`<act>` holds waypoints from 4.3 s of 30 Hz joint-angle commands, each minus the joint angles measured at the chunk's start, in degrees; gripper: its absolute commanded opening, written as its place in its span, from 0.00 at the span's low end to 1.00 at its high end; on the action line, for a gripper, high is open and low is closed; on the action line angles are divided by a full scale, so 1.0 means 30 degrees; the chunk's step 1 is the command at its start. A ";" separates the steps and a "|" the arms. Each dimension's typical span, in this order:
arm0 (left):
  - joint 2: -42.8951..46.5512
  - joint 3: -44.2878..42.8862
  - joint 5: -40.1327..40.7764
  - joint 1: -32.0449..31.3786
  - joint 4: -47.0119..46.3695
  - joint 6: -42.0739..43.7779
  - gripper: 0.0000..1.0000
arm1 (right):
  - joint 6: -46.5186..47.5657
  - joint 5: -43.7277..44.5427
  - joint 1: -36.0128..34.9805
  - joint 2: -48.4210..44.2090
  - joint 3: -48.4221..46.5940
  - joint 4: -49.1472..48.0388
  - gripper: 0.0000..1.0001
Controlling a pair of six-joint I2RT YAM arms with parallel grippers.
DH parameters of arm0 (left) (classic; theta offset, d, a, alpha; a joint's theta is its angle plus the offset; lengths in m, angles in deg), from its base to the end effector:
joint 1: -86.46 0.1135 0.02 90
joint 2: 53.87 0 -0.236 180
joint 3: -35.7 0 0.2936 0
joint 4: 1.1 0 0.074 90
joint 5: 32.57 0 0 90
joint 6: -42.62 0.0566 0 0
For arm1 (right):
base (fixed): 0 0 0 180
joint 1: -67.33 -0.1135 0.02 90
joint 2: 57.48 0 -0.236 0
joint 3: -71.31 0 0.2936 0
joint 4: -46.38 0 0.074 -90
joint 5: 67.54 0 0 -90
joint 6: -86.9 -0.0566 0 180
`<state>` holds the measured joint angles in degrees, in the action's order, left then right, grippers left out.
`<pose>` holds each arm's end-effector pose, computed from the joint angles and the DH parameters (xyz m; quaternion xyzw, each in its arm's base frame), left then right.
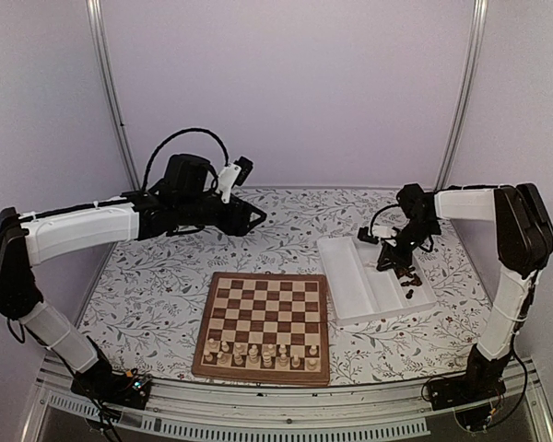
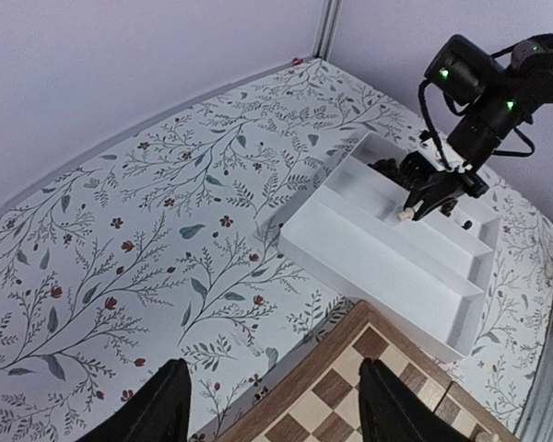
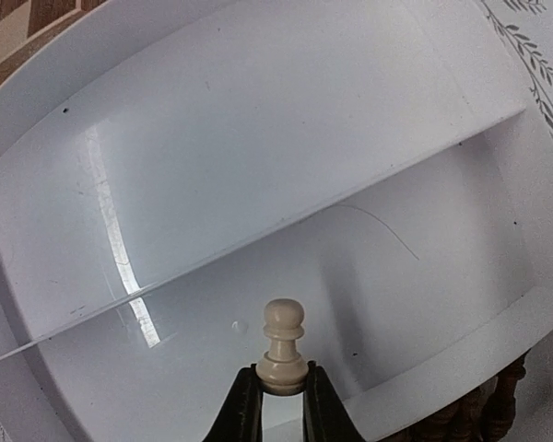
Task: Set up the chess pieces on the board
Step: Pick up the chess piece from the storage box, then place the chess piece on the chessboard.
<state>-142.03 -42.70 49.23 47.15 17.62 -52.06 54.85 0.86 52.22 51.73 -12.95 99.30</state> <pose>0.3168 -0.2698 0.2376 0.2900 0.8074 -0.2480 0.4500 0.3715 0.1219 0.0887 -0.5973 0.7731 0.1356 0.1647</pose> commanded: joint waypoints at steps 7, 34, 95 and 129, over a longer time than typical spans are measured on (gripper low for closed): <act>-0.3877 -0.2037 -0.3562 -0.1378 -0.4528 -0.5600 0.62 | -0.1569 -0.3343 0.0260 -0.3361 0.0859 -0.0207 0.13; -1.3584 -0.7572 -0.8213 -0.3940 -1.2684 -1.4778 0.55 | -0.3966 -0.7029 -0.1813 -0.5909 0.0869 -0.0057 0.14; -0.4724 -0.2143 -0.0333 -0.9919 0.6870 0.5142 0.02 | -0.8708 -0.0634 0.1604 -0.9957 0.6858 -0.8071 0.99; -0.7099 -0.3065 -0.2106 -1.0158 0.8357 0.5606 0.07 | -0.8189 -0.1873 0.1603 -0.9625 0.6754 -0.7373 0.99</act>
<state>-162.20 -50.44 44.07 17.56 41.57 -36.13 29.56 -3.54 57.20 22.53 7.45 76.52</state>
